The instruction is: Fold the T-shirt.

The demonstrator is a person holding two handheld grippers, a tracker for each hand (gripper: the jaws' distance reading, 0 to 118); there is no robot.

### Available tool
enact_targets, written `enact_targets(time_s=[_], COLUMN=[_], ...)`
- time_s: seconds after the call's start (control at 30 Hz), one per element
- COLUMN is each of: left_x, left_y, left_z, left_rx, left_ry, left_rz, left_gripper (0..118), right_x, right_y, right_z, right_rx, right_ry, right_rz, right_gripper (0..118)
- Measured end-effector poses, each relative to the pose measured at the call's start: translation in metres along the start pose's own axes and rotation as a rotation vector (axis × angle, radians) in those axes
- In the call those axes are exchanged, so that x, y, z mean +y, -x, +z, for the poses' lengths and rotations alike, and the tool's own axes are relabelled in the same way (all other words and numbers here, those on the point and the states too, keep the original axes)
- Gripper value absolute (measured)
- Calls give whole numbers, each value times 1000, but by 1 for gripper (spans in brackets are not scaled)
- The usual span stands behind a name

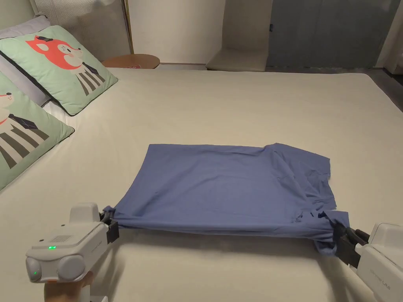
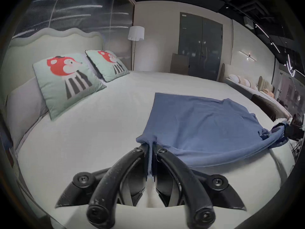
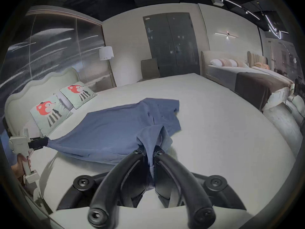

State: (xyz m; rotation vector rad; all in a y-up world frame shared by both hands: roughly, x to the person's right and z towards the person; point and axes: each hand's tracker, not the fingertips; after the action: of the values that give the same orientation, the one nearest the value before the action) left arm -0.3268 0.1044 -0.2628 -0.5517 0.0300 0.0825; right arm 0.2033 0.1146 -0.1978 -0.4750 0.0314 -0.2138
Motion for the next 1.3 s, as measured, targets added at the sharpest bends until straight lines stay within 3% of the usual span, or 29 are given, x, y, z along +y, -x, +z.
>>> enact_targets(time_s=[0.23, 0.53, 0.6, 0.67, 0.7, 0.77, 0.8, 0.83, 0.87, 1.2, 1.27, 1.3], left_x=[-46, -77, -73, -71, -65, -52, -43, -32, -22, 67, 71, 72], left_y=[15, 19, 20, 21, 21, 15, 12, 6, 2, -65, -74, -77], left_z=[34, 29, 29, 30, 31, 39, 43, 51, 57, 112, 117, 116], left_rx=[12, 30, 32, 33, 37, 3, -11, -47, -37, -123, -100, -91], left_ry=[113, 203, 207, 213, 226, 204, 165, 92, 29, -369, -406, -415], left_rz=[-13, -36, -30, -13, 17, 62, 80, 96, 82, -34, -63, -60], left_gripper=[1, 1, 3, 14, 30, 91, 110, 108, 109, 109, 106, 98], right_x=[-47, -94, -86, -77, -71, -53, -44, -32, -20, 65, 66, 65], right_y=[3, 6, 9, 13, 16, 22, 26, 31, 35, 92, 95, 98], right_z=[36, 25, 29, 32, 35, 42, 44, 47, 48, 86, 86, 87], right_rx=[-31, -123, -135, -136, -135, -144, -144, -139, -133, -131, -138, -150], right_ry=[93, 234, 230, 233, 233, 188, 148, 106, 68, -324, -357, -370], right_rz=[-24, 11, 17, 19, 15, 11, 13, 21, 30, 167, 196, 211], right_gripper=[7, 7, 7, 10, 19, 68, 89, 110, 116, 115, 107, 96])
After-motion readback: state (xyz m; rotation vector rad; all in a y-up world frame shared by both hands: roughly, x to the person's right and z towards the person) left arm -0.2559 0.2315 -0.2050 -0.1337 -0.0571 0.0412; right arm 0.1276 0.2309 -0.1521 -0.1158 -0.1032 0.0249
